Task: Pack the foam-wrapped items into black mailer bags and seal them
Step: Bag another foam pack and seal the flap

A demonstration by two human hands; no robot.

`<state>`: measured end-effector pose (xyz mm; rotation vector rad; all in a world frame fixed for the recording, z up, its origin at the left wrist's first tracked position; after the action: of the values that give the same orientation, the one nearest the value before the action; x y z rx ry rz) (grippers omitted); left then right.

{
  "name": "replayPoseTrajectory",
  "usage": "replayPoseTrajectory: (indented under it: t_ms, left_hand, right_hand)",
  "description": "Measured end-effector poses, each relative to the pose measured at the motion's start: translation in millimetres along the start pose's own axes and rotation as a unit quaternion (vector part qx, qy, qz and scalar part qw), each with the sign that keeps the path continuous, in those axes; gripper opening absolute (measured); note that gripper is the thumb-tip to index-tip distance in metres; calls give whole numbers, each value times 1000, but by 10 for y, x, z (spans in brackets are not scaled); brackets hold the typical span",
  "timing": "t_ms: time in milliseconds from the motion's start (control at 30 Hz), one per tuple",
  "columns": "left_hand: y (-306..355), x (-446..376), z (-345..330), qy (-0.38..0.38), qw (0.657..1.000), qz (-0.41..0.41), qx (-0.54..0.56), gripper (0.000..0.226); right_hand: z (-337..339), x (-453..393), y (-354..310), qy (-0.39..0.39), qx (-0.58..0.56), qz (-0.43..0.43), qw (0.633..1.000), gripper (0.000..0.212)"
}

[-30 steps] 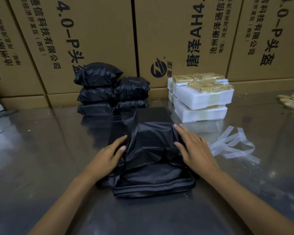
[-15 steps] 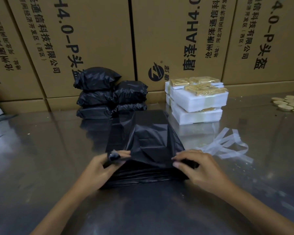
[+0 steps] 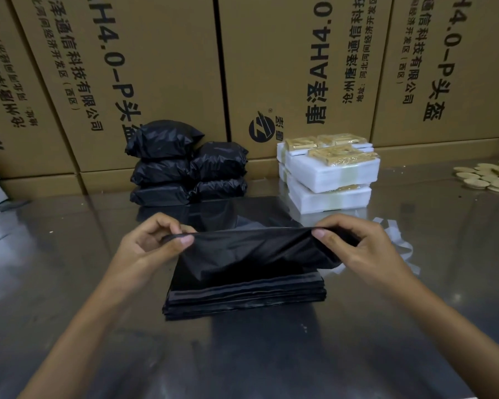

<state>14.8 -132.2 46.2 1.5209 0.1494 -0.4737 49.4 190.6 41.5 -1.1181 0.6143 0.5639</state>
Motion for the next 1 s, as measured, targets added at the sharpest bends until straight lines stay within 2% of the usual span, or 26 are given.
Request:
replayPoseTrajectory:
  t_ms: [133,267,433,567,667,800,1000]
  left_hand:
    - [56,-76,-4,28,1000,11,7,14]
    - [-72,-329,-135,138,990,27,-2,12]
    - [-361,-802,-249,261,954,50,-137,25]
    - [-608,-1046,-277,322,914,96,-226,26]
    - [-832,-1117,-261,314,897,128,-284,24]
    - [-1158,-1094,-351,252,881,169,-363,21]
    - [-1310,-1124,-489,223,875,190,-386,21]
  right_hand:
    - [56,-91,-65,49,-1,15,999,14]
    - [3,-309,146,89,38,-31,995,13]
    - [-124,-669,519,93,153,-75,981,23]
    - [-163,-894,809,64,265,-96,957,33]
    - [-148,-994,1050,19,322,-136,937,46]
    - [-262,-984,1359,-54,338,-177,923,61]
    - [-426,-888,1593,-59,337,-177,923,59]
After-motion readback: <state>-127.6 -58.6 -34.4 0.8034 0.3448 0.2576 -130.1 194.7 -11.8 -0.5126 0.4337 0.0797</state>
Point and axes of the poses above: each hand's wrist, its own x-axis away from the middle knuckle, its own z-axis out of the back of the hand, y = z × x, the point moved 2 cm from there along -x, towards the middle knuckle, and after that the axes turned 8 degrees about z, right-handed, at the moved point
